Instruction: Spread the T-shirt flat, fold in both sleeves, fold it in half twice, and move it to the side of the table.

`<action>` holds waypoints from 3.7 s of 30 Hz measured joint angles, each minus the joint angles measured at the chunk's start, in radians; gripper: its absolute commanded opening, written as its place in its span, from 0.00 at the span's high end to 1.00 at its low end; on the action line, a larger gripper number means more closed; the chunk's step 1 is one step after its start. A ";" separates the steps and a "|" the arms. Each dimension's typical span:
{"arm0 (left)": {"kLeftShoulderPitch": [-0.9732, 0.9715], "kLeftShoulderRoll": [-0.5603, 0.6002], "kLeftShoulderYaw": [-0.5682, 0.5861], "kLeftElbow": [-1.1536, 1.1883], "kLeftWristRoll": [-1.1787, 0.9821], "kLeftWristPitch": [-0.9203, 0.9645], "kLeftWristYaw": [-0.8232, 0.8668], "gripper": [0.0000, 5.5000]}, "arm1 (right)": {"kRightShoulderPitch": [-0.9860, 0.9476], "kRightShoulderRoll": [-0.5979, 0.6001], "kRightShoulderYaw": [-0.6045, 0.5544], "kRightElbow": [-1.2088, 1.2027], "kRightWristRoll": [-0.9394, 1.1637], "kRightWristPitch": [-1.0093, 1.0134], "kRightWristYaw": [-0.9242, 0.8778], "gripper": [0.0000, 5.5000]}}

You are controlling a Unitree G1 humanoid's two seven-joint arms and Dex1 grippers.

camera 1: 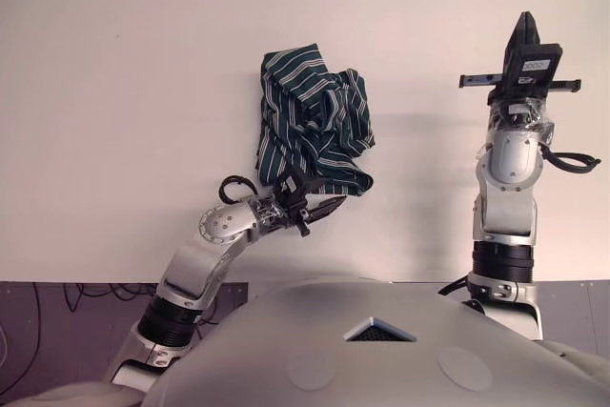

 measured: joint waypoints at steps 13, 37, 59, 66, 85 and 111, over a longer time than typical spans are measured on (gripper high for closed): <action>0.012 0.458 0.085 -0.112 0.212 -0.145 -0.108 0.59 | -0.030 0.006 0.031 0.037 -0.022 -0.002 -0.022 1.00; 0.019 0.437 0.111 -0.108 0.105 -0.306 -0.353 0.59 | -0.070 0.003 0.062 0.100 -0.050 -0.016 -0.062 1.00; -0.236 0.140 -0.166 0.037 0.462 -0.270 -0.147 0.59 | -0.074 0.003 0.100 0.104 -0.060 -0.018 -0.064 1.00; -0.256 0.137 -0.190 0.053 0.418 -0.236 -0.204 0.74 | -0.081 0.002 0.107 0.120 -0.081 -0.020 -0.068 1.00; -0.392 -0.011 -0.240 0.291 0.292 -0.202 -0.128 1.00 | -0.100 0.005 0.144 0.149 -0.098 -0.023 -0.087 1.00; -0.188 0.172 0.338 -0.112 -0.404 -0.080 -0.259 0.82 | -0.134 0.000 0.134 0.225 -0.093 -0.060 -0.107 1.00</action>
